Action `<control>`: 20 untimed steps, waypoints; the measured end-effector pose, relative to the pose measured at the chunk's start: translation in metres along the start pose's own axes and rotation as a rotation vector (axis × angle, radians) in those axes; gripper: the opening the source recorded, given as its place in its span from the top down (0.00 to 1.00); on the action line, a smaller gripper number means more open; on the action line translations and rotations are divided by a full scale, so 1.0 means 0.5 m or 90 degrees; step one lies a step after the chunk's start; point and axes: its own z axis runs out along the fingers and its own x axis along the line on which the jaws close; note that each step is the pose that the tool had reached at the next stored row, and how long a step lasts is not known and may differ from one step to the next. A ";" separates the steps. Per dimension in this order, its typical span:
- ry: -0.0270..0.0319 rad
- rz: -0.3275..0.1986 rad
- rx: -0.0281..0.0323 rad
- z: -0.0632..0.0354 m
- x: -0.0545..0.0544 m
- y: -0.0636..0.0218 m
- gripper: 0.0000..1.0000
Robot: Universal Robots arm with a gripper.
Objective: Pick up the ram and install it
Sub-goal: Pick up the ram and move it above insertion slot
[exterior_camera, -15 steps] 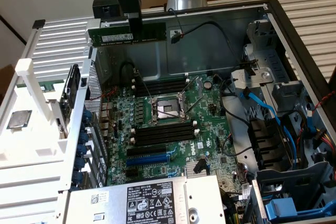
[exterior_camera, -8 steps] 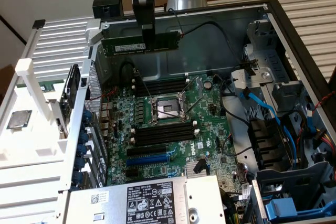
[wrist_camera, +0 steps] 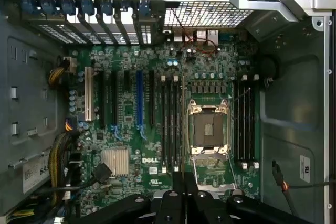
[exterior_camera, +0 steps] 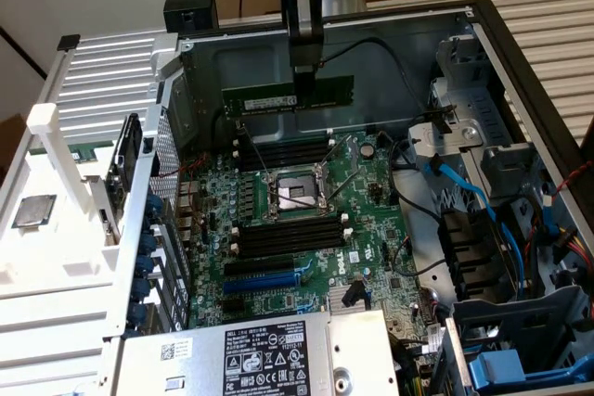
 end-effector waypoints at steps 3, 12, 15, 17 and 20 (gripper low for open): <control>0.0000 0.000 0.0001 0.014 0.003 -0.011 0.88; 0.0000 0.000 0.0001 0.047 0.007 -0.015 0.88; 0.0000 0.000 0.0001 0.058 0.007 -0.015 0.88; 0.0001 0.000 0.0001 0.069 0.005 -0.015 0.88; 0.0000 0.000 0.0001 0.072 0.004 -0.015 0.88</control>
